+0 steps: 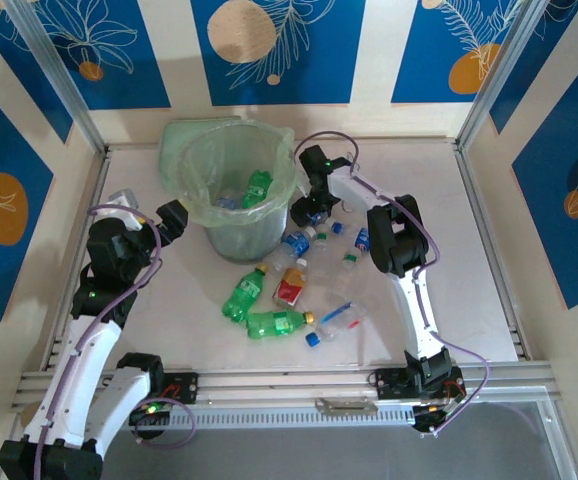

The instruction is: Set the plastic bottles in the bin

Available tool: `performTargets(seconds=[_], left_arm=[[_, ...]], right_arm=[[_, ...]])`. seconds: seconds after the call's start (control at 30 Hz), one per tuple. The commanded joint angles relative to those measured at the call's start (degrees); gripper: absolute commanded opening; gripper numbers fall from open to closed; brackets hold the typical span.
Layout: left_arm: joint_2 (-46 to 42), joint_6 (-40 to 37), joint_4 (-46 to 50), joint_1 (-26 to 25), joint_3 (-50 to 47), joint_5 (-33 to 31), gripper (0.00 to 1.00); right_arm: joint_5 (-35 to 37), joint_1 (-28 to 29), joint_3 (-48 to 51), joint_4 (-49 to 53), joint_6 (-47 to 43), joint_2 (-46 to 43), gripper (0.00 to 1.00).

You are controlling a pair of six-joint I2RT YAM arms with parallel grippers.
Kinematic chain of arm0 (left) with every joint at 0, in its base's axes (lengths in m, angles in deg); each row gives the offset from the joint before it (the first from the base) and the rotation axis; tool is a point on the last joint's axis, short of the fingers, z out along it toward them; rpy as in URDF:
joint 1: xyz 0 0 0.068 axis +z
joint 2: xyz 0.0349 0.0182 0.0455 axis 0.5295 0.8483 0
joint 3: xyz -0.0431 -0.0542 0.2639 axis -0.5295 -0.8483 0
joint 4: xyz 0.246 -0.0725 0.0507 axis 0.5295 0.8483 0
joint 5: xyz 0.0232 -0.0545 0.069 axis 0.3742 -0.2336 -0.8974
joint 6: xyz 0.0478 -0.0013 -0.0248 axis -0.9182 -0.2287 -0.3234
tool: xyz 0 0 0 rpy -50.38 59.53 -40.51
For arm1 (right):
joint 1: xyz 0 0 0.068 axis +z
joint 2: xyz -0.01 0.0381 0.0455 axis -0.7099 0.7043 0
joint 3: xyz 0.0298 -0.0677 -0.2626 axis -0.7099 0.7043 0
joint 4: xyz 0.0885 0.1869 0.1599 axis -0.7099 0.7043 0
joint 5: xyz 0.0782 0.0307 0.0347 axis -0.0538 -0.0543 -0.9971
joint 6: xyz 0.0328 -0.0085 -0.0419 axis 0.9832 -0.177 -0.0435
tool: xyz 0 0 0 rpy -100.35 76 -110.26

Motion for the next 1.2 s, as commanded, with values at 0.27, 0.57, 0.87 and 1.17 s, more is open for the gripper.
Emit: performTargets(seconds=[0.27, 0.57, 0.87, 1.17], left_arm=[[0.2, 1.5, -4.4, 0.9, -1.1, 2.0, 1.0], [1.1, 1.6, -8.9, 0.9, -0.6, 4.0, 1.0], [3.1, 3.8, -13.1, 0.6, 3.6, 9.6, 1.0], [7.4, 4.8, -15.6, -3.5, 10.3, 13.3, 1.0]], right_arm=[[-3.5, 0.0, 0.7, -4.2, -2.6, -2.1, 0.66], [-12.6, -2.1, 4.4, -8.1, 1.3, -10.1, 0.54], [-24.4, -7.0, 13.6, -15.4, 10.9, -23.4, 0.53], [-26.2, -9.5, 24.8, -20.4, 20.0, -38.7, 0.53]])
